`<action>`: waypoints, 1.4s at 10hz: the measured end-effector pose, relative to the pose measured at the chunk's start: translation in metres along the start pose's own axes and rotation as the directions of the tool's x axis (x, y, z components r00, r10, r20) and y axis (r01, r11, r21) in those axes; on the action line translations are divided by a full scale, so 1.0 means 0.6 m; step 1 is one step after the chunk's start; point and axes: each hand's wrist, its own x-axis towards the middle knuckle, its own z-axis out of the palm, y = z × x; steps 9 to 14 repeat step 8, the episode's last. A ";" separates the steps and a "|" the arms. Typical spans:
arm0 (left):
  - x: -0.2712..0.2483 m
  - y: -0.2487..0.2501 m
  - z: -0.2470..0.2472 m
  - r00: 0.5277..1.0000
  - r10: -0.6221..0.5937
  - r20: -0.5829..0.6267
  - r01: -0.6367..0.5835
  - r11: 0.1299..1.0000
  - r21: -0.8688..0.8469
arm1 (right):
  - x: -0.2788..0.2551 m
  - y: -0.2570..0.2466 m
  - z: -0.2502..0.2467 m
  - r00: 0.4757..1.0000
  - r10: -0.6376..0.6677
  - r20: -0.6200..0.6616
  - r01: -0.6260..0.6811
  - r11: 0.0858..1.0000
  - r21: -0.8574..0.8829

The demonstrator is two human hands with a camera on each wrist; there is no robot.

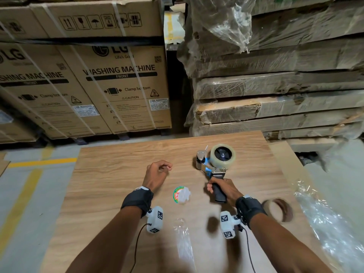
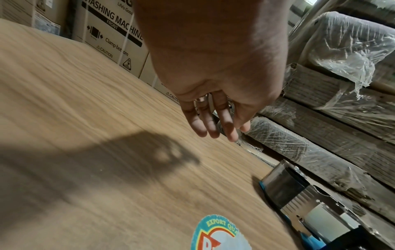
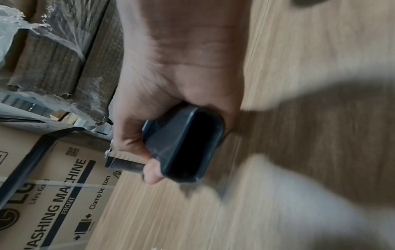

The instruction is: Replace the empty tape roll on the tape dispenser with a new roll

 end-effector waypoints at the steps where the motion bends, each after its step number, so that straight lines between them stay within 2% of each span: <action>1: -0.004 -0.002 0.003 1.000 -0.010 0.018 0.009 1.000 0.005 | 0.000 0.003 0.000 1.000 0.028 -0.002 -0.028 0.999 0.019; 2: -0.011 0.002 0.003 0.999 -0.010 0.032 0.010 1.000 0.003 | 0.002 0.008 -0.004 0.997 0.072 0.012 -0.072 0.997 0.019; 3: -0.019 0.006 0.003 0.999 0.009 0.036 -0.010 1.000 0.010 | -0.006 0.008 -0.005 0.999 0.046 -0.009 -0.046 0.999 -0.027; 4: -0.030 0.015 -0.002 0.998 0.021 0.051 -0.022 0.999 0.034 | -0.012 0.013 -0.005 0.996 -0.012 -0.084 -0.002 0.986 -0.167; 5: -0.037 0.019 -0.007 0.998 0.042 0.053 -0.045 0.998 0.054 | -0.024 0.010 -0.004 0.959 -0.128 -0.253 0.024 0.926 -0.377; 6: -0.046 0.024 -0.019 0.997 0.062 0.050 -0.066 0.994 0.088 | -0.066 -0.001 0.009 0.879 -0.296 -0.373 0.071 0.856 -0.512; 8: -0.064 0.029 -0.044 0.986 0.164 0.031 -0.165 0.936 0.310 | -0.079 -0.003 0.033 0.730 -0.562 -0.388 0.213 0.727 -0.653; 14: -0.064 0.029 -0.044 0.986 0.164 0.031 -0.165 0.936 0.310 | -0.079 -0.003 0.033 0.730 -0.562 -0.388 0.213 0.727 -0.653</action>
